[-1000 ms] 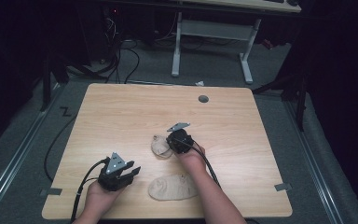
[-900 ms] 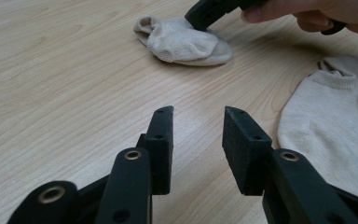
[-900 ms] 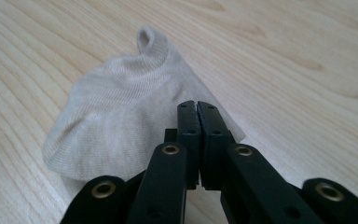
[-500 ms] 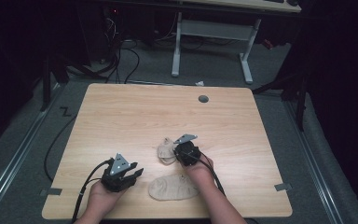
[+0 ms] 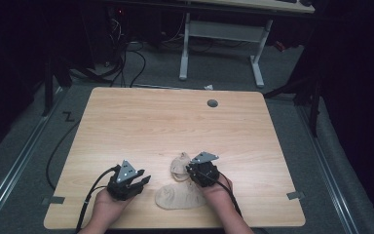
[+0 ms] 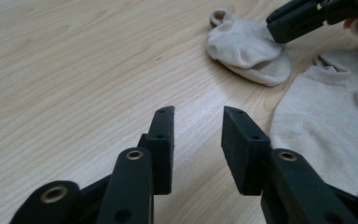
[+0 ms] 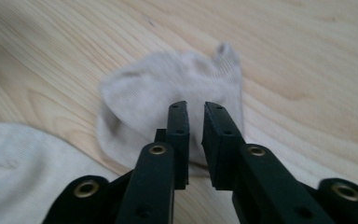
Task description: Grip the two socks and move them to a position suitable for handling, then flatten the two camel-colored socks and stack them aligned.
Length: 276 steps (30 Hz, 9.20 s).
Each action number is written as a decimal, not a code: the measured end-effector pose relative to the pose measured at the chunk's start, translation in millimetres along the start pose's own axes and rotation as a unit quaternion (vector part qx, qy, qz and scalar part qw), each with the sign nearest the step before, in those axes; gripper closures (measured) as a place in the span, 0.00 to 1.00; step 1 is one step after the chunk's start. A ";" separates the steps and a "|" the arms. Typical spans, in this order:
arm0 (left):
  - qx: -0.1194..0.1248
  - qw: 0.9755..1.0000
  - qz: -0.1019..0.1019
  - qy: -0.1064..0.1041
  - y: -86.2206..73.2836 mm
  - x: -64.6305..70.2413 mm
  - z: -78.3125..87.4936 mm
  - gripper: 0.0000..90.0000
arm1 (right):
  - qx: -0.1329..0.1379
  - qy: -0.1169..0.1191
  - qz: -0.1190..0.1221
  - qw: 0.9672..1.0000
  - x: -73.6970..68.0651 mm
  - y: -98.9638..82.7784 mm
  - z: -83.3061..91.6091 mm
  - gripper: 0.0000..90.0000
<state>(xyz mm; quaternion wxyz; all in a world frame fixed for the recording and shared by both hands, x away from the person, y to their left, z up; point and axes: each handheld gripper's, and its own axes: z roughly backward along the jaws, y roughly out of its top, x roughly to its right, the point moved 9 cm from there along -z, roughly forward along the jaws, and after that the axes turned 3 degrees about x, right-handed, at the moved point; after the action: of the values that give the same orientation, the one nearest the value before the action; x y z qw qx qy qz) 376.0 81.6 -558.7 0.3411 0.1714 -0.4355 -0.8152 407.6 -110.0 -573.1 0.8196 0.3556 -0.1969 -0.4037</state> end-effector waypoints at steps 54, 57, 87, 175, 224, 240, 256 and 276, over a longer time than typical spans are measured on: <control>0.001 1.000 -0.004 0.002 -0.3 -1.0 1.0 0.71 | -0.008 0.000 0.036 0.999 -22.6 25.0 -28.6 0.71; 0.001 1.000 -0.005 0.002 -0.3 -1.3 1.4 0.71 | -0.014 -0.001 0.038 0.999 -20.3 22.6 -32.3 0.88; -0.005 1.000 -0.010 0.003 -0.5 -1.0 -3.3 0.71 | 0.076 -0.028 -0.018 0.997 24.8 35.0 34.4 0.96; -0.039 0.998 0.029 0.028 17.9 -13.4 -76.7 0.95 | 0.019 -0.022 -0.052 0.998 47.5 -23.8 -2.2 0.95; 0.038 0.999 0.010 -0.004 41.6 17.8 -28.5 0.97 | 0.105 -0.053 0.001 0.993 42.0 -4.0 59.1 0.95; 0.035 0.999 0.002 -0.006 40.3 26.0 -15.7 0.97 | 0.103 -0.049 0.017 0.993 35.2 -8.8 66.8 0.95; 0.013 0.999 -0.008 -0.029 25.0 43.0 1.2 0.96 | 0.095 -0.031 0.036 0.994 19.5 -22.6 79.6 0.95; -0.027 0.998 -0.035 -0.049 -1.8 66.9 8.0 0.96 | 0.065 -0.008 0.043 0.997 -4.1 -54.5 89.3 0.95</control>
<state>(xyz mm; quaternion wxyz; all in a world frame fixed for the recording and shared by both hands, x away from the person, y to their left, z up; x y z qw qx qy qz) 323.3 39.9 -554.5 0.2953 0.1365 -0.4232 -0.8456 322.3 -167.5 -553.9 0.8097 0.3963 -0.2449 -0.3569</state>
